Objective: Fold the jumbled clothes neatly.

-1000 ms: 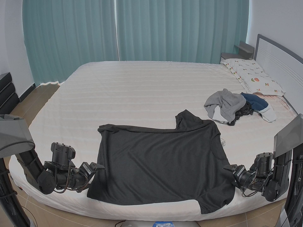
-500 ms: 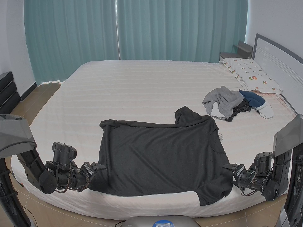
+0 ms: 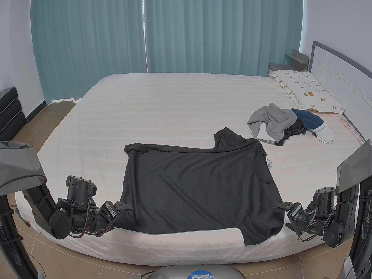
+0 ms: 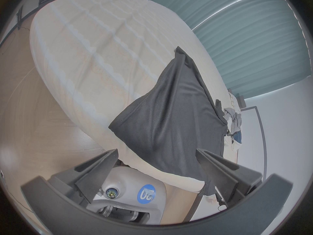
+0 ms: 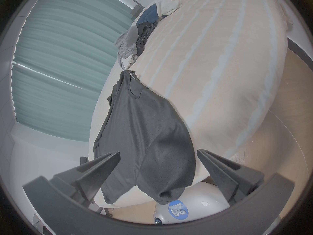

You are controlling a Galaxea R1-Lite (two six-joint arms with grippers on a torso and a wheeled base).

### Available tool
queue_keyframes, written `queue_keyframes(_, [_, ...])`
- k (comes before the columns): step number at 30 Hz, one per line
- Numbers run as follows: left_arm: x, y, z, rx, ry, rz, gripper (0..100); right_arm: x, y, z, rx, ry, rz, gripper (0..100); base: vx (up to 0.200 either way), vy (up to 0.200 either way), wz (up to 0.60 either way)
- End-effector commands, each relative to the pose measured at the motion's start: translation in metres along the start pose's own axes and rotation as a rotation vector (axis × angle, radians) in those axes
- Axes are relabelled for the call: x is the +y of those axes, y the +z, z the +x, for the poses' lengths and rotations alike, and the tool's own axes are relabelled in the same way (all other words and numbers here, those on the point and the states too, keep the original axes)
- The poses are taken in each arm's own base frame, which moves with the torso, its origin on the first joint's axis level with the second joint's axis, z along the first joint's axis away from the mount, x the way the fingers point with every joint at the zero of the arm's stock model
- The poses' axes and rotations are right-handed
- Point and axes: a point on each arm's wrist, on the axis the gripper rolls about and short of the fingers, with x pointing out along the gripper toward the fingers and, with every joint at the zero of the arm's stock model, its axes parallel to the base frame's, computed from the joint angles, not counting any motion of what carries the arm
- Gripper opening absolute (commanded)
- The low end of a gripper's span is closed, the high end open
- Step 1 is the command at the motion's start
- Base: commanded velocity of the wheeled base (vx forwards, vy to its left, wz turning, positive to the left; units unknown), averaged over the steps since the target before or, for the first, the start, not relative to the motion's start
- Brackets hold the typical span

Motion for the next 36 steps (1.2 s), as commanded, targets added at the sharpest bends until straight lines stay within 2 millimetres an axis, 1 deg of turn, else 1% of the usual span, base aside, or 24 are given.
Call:
queue_keyframes(1, [-0.001,0.001,0.001,-0.009,0.0,0.009,100,0.001,0.001,0.001,-0.006,0.011,-0.001,100,0.0,0.0,0.0])
queue_keyframes(3, [0.001,0.001,0.004,-0.019,0.018,0.035,100,0.0,0.0,0.001,-0.002,0.01,-0.001,100,0.0,0.0,0.0])
queue_keyframes(5, [0.007,-0.001,0.013,-0.021,0.064,0.08,100,-0.001,-0.001,0.002,0.003,0.007,-0.001,100,0.0,0.0,0.0])
queue_keyframes(6, [0.007,-0.001,0.013,-0.021,0.064,0.08,100,-0.001,-0.001,0.002,0.003,0.007,-0.001,100,0.0,0.0,0.0])
queue_keyframes(7, [0.011,-0.001,0.024,-0.031,0.102,0.128,100,-0.001,-0.002,0.002,0.006,0.005,-0.005,100,0.0,0.0,0.0])
queue_keyframes(10, [0.01,-0.004,0.034,-0.066,0.132,0.17,100,-0.001,-0.002,0.004,0.007,0.006,-0.006,100,0.0,0.0,0.0])
queue_keyframes(17, [0.008,-0.007,0.041,-0.069,0.138,0.186,100,-0.002,-0.003,0.006,0.009,0.0,-0.027,100,0.0,0.0,0.0])
queue_keyframes(21, [0.008,-0.006,0.05,-0.112,0.177,0.195,100,-0.002,-0.003,0.006,0.009,0.0,-0.027,100,0.0,0.0,0.0])
queue_keyframes(22, [0.008,-0.008,0.054,-0.124,0.193,0.201,100,-0.001,-0.003,0.006,0.008,0.001,-0.027,100,0.0,0.0,0.0])
queue_keyframes(31, [0.004,-0.003,0.064,-0.175,0.214,0.199,100,-0.001,-0.003,0.006,0.008,0.001,-0.027,100,0.0,0.0,0.0])
queue_keyframes(32, [0.005,-0.003,0.065,-0.181,0.223,0.198,0,-0.002,-0.003,0.006,0.009,0.0,-0.027,100,0.0,0.0,0.0])
queue_keyframes(36, [0.009,-0.005,0.064,-0.195,0.255,0.195,0,-0.002,-0.003,0.006,0.009,0.0,-0.027,100,0.0,0.0,0.0])
